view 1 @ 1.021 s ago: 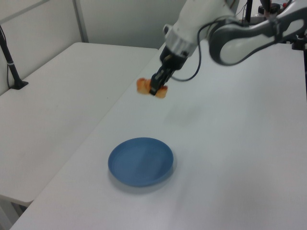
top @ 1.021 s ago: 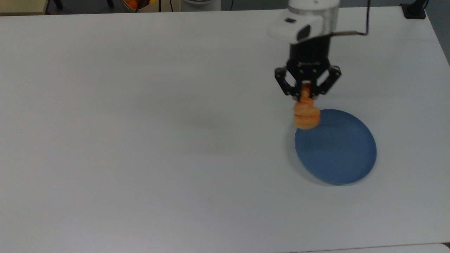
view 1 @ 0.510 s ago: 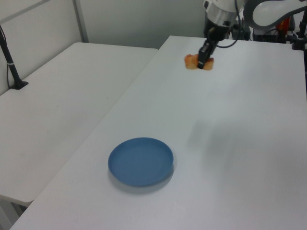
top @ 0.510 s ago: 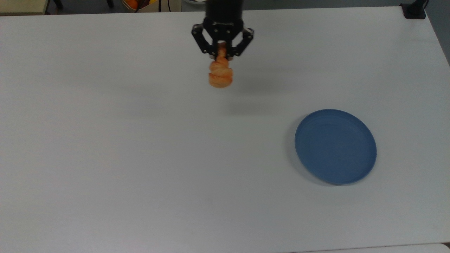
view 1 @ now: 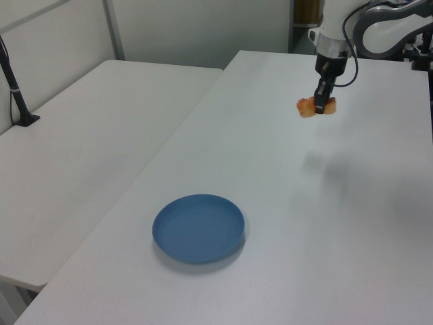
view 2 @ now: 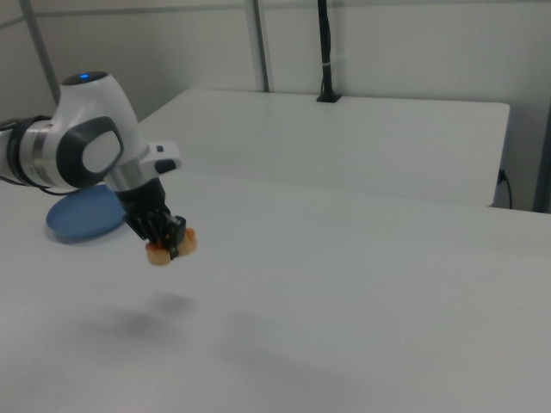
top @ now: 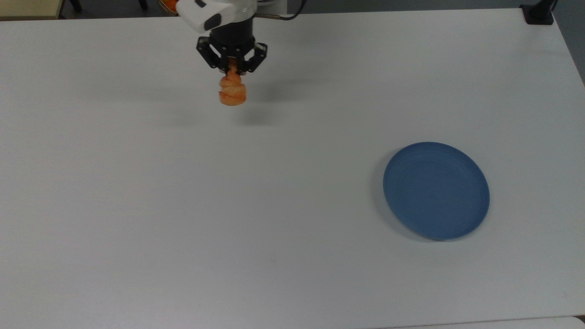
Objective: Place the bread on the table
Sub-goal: 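Lower the bread roll onto the bare table surface, then open the gripper and raise it away from the bread roll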
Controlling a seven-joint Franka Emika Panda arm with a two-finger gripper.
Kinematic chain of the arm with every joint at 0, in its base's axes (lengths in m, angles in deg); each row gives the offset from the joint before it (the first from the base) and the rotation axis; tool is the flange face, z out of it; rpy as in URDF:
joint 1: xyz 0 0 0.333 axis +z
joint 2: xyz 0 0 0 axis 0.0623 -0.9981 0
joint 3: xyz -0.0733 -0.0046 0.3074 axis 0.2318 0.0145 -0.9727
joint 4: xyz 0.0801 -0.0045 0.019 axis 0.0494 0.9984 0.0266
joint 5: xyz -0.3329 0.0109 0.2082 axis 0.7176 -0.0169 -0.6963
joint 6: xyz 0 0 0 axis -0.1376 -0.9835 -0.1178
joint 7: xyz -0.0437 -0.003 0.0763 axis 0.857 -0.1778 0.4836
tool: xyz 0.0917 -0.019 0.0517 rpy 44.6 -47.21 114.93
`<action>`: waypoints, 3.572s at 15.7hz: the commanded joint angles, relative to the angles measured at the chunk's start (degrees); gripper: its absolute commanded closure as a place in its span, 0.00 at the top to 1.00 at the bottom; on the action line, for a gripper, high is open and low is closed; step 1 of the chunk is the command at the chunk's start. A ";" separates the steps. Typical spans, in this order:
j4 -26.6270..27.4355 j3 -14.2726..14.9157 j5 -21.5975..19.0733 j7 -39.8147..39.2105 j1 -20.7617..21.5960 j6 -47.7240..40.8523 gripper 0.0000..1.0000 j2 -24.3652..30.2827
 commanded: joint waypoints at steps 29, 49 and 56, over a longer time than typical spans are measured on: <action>2.70 4.37 -2.85 -10.03 1.28 -1.96 0.36 -10.88; 2.70 4.20 -1.00 2.09 1.02 -6.09 0.92 -10.62; -1.68 4.20 -1.27 -2.73 0.49 -8.10 1.00 -9.31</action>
